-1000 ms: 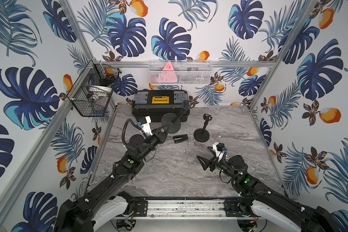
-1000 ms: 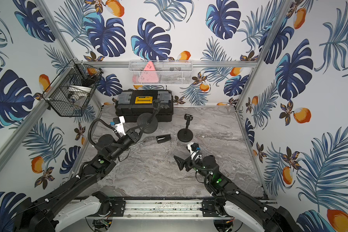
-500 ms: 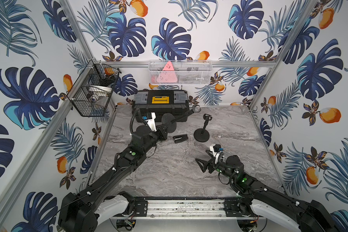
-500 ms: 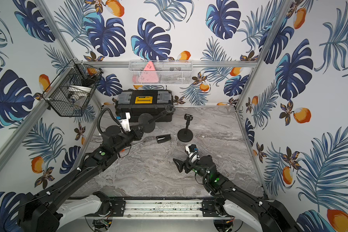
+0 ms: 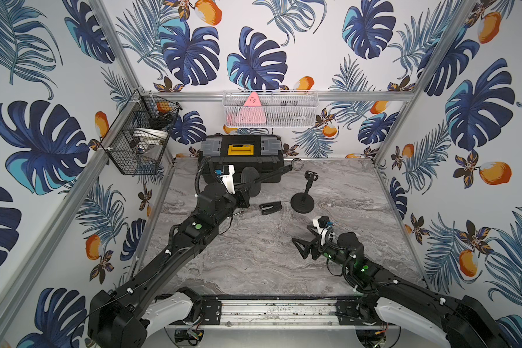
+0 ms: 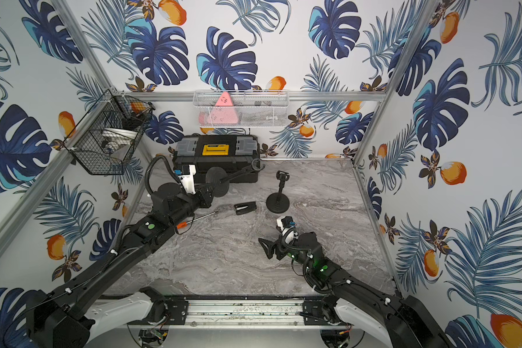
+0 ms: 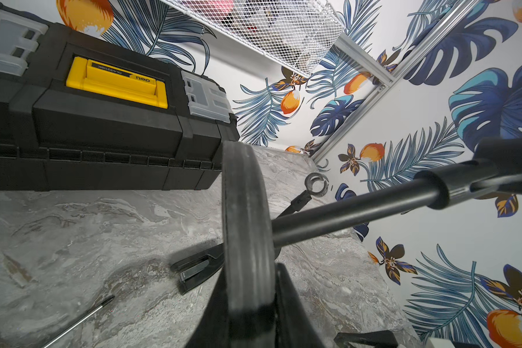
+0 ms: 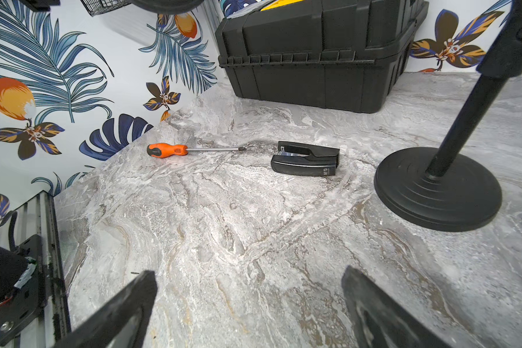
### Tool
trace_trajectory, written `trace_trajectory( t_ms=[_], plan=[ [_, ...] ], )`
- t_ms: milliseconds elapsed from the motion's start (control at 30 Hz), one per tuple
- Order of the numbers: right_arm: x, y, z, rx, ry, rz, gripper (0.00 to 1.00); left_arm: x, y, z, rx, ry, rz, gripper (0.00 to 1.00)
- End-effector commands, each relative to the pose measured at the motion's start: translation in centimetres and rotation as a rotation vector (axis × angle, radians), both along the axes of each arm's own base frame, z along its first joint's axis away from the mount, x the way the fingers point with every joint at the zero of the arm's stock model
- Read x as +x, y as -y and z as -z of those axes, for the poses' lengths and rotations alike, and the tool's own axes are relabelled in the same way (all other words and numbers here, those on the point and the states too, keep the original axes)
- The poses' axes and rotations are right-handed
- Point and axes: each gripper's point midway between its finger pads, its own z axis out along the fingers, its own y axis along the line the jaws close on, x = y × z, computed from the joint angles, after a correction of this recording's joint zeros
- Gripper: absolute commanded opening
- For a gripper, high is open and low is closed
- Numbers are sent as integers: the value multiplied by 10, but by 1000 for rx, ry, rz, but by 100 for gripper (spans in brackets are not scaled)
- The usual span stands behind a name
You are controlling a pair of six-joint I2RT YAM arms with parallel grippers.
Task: Assemble a microphone stand
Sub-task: Adjust the microphone stand.
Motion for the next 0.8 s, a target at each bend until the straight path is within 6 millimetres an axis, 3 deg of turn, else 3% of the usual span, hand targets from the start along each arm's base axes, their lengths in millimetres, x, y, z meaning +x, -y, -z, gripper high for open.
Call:
trace_trajectory(
  t_ms=[0,500,767],
  plan=[
    [1,-3,-13,43,27,-3,100,3,-5,-21,23,73,-20,0],
    [0,-5,-12,44,26,-21,100,7,-3,-31,84,73,-6,0],
    [-4,-9,-18,70,40,-50,100,4,10,1,-51,-30,42,0]
  ],
)
